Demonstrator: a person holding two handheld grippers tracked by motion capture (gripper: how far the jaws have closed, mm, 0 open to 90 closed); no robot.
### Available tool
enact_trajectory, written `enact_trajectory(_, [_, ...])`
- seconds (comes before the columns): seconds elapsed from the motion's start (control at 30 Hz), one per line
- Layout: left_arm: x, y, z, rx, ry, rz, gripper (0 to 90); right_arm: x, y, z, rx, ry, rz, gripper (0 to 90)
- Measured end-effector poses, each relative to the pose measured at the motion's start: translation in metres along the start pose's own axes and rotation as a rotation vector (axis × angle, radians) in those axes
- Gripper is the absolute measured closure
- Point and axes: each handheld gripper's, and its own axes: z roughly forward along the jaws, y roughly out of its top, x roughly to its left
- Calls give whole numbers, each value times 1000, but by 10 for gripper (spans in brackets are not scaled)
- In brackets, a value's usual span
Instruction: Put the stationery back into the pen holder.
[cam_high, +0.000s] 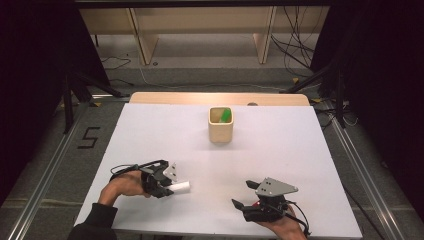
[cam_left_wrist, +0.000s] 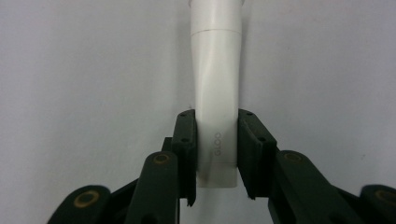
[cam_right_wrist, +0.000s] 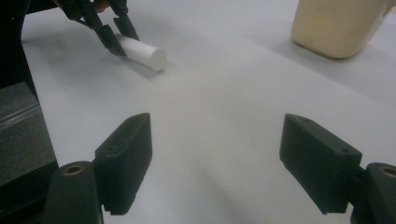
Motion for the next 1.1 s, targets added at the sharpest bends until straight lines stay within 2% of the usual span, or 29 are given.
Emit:
enact_trajectory(0.2, [4, 5, -8, -97, 10, -110, 705, 0, 0, 0, -1, 0, 0, 262])
enact_trajectory(0.43, [5, 12, -9, -196, 24, -195, 705, 0, 0, 0, -6, 0, 6, 262])
enact_trajectory(0.57, [6, 17, -10, -285, 52, -261, 705, -1, 0, -1, -19, 3, 20, 261])
enact_trajectory(0.63, [6, 19, -10, -321, 44, -284, 705, -2, 1, -2, -26, 5, 28, 261])
enact_trajectory(0.7, [5, 21, -7, -370, 55, -326, 705, -2, 1, -2, -28, 11, 36, 261])
enact_trajectory(0.87, [2, 25, -7, -467, 103, -378, 705, -3, 1, -2, -37, 19, 54, 261])
enact_trajectory(0.97, [-3, 27, -7, -520, 122, -409, 705, -4, 2, -2, -54, 25, 84, 261])
enact_trajectory(1.03, [-6, 28, -6, -544, 141, -420, 705, -4, 3, -2, -59, 32, 97, 261])
enact_trajectory(1.1, [-8, 28, -4, -564, 140, -419, 705, -4, 3, -1, -67, 35, 109, 261])
